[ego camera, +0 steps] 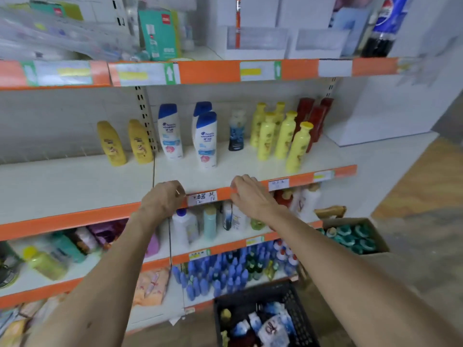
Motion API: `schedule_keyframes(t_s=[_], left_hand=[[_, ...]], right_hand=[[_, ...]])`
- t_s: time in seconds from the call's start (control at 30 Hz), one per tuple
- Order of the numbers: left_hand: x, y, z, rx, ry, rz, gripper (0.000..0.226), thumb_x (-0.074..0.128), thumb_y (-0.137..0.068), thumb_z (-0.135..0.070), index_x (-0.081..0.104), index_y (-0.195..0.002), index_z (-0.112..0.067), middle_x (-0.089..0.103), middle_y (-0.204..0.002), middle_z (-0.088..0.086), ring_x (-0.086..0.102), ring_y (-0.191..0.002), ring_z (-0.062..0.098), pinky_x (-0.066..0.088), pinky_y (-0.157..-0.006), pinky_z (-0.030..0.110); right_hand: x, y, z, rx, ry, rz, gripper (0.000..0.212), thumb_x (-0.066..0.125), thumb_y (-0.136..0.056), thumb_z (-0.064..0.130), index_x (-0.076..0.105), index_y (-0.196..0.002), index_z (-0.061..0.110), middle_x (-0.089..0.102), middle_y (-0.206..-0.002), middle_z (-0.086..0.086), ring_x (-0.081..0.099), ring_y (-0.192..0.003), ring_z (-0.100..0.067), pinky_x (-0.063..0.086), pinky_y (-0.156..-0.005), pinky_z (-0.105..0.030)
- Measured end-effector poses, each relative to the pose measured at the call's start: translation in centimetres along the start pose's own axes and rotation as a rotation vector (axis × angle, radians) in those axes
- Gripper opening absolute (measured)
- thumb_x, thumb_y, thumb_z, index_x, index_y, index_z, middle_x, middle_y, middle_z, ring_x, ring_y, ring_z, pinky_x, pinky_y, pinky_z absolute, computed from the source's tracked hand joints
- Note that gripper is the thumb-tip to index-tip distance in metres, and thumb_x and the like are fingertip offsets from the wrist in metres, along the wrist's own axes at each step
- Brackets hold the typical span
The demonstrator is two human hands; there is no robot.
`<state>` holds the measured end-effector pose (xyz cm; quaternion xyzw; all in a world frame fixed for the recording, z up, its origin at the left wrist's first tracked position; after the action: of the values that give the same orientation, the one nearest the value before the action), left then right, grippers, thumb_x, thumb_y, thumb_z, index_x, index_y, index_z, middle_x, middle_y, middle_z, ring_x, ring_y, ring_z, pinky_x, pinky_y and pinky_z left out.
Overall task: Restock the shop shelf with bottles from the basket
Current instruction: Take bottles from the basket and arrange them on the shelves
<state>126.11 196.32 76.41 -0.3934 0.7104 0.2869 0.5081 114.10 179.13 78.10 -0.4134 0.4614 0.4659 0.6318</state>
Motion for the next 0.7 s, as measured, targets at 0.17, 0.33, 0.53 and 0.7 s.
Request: schedule_keyframes(t_s=[0.17,0.33,0.53,0.7], left_hand=[[5.2,8.8,-14.1,0.125,-0.009,0.175,0.021,0.054,-0.089,-0.018,0.068,-0.101,-0.008,0.068,-0.109,0.011,0.062,-0.099,0.031,0.047,-0.082,0.032],[5.6,13.8,-22.6,0.129,-0.028,0.223,0.014,0.053,-0.084,-0.012,0.067,-0.08,-0.01,0.071,-0.083,0.01,0.061,-0.071,0.025,0.045,-0.061,0.028],[5.4,13.4,-26.3,0.131,0.041,0.211,0.02,0.051,-0.085,-0.015,0.067,-0.096,-0.015,0.073,-0.091,0.007,0.067,-0.071,0.019,0.053,-0.065,0.028],[6.3,10.1,-28.5,0.109,0.078,0.195,0.03,0.053,-0.091,-0.018,0.055,-0.12,-0.012,0.063,-0.116,0.004,0.066,-0.092,0.032,0.055,-0.072,0.036]], right_hand=[[-3.0,11.8,-10.1,0.12,-0.061,0.132,0.022,0.048,-0.098,0.021,0.052,-0.118,0.014,0.052,-0.123,-0.009,0.053,-0.112,-0.031,0.044,-0.089,-0.041],[-7.0,17.5,-15.6,0.187,-0.112,0.097,0.018,0.054,-0.095,0.021,0.057,-0.112,0.019,0.06,-0.118,-0.007,0.057,-0.11,-0.028,0.047,-0.091,-0.04],[-8.6,18.2,-16.6,0.148,-0.159,0.073,0.016,0.052,-0.096,0.02,0.058,-0.111,0.017,0.062,-0.113,-0.005,0.059,-0.106,-0.026,0.048,-0.09,-0.041],[-8.4,16.3,-17.9,0.104,-0.114,0.058,0.02,0.05,-0.098,0.024,0.057,-0.114,0.015,0.057,-0.121,-0.006,0.051,-0.116,-0.027,0.042,-0.093,-0.038]])
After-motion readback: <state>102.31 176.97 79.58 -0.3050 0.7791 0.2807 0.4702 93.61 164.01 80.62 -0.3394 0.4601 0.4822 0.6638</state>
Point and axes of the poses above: each hand's wrist, its own y-axis away from the middle knuckle, its own x-axis out of the palm, z = x × y, the point moved 10 cm from there along -y, towards the middle knuckle
